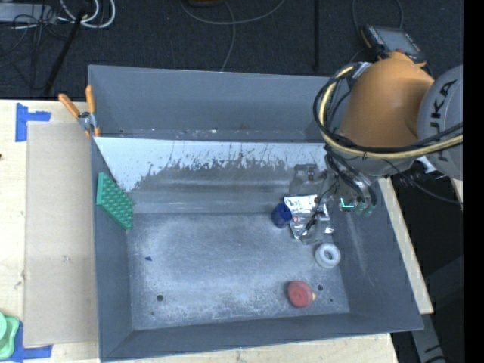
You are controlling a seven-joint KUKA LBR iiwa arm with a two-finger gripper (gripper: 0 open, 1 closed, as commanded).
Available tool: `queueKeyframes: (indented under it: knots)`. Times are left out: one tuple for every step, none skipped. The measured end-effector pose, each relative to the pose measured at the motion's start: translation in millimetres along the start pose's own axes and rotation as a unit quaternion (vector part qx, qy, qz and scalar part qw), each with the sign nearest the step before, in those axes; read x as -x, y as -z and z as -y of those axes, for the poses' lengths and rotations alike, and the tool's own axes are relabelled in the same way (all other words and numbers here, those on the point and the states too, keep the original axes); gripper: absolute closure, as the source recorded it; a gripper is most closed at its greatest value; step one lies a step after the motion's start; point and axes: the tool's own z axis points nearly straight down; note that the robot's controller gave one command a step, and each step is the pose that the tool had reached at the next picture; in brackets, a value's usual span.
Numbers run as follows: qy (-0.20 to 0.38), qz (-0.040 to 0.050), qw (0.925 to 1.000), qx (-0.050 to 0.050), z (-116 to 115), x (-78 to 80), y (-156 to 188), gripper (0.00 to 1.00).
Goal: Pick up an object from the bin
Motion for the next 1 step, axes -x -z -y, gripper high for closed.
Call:
queueKeyframes:
  knots:
    - [0.008, 0.0011, 1.0000, 0.000, 75.6, 26.1, -142.7, 0.00]
